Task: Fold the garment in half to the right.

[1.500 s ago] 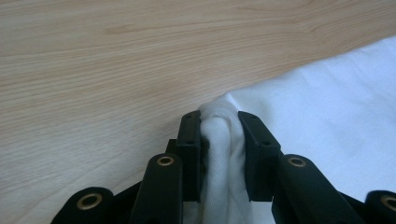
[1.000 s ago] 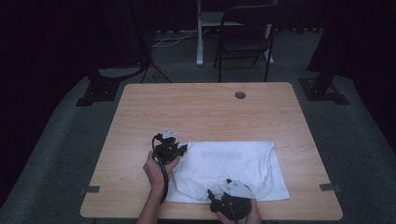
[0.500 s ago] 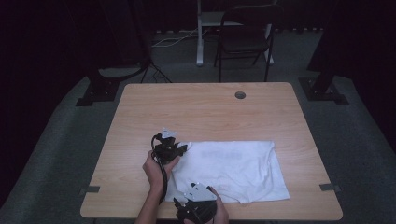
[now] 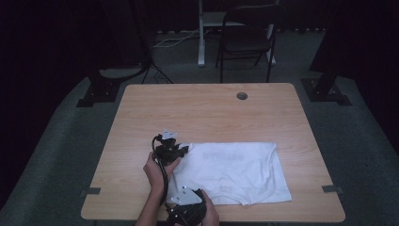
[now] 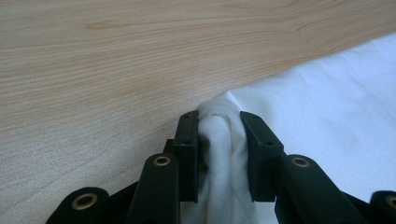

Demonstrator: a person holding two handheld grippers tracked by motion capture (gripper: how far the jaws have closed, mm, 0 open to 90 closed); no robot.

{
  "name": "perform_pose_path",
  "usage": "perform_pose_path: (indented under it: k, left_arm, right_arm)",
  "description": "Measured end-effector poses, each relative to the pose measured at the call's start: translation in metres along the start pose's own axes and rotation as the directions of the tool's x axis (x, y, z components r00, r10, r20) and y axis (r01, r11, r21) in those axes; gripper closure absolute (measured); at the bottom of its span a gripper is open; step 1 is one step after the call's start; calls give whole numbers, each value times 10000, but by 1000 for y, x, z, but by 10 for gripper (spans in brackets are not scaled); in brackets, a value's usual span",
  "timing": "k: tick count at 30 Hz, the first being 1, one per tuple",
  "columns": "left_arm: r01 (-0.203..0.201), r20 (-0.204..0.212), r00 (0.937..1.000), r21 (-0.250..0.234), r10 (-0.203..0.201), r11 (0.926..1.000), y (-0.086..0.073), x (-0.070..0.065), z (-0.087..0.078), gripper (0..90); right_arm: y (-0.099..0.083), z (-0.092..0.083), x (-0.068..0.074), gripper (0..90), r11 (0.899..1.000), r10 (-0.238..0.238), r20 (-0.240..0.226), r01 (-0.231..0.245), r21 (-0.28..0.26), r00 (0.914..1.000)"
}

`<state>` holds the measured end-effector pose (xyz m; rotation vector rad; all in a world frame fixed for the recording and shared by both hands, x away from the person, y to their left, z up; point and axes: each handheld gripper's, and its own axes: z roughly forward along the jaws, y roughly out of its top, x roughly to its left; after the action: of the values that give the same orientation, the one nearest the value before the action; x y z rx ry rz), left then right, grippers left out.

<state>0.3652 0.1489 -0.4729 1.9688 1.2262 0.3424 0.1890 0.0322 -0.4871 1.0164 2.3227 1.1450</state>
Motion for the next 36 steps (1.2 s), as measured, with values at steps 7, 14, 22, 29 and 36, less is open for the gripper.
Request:
perform_pose_path:
  k: [7, 14, 22, 29, 36]
  left_arm:
    - [0, 27, 10000, 19, 0, 10000, 0, 0, 0, 706]
    - [38, 142, 9999, 47, -39, 10000, 1, 3, 0, 705]
    - [48, -26, 10000, -23, -48, 10000, 0, 0, 0, 703]
    - [19, -143, 9999, -7, -19, 10000, 0, -2, 0, 694]
    - [32, -257, 9997, -38, -33, 10000, 0, -3, 0, 695]
  right_arm:
    - [4, 8, 10, 217, 9996, -51, 307, 42, 273, 9995]
    - [8, 12, 7, 246, 9986, 400, 791, -425, 303, 9961]
    - [6, 9, 5, 468, 9990, 434, 1419, -448, 68, 9889]
    - [3, 3, -5, 650, 9983, 561, 1545, -578, 64, 9864]
    - [1, 0, -12, 794, 9982, 594, 1426, -597, -24, 9880]
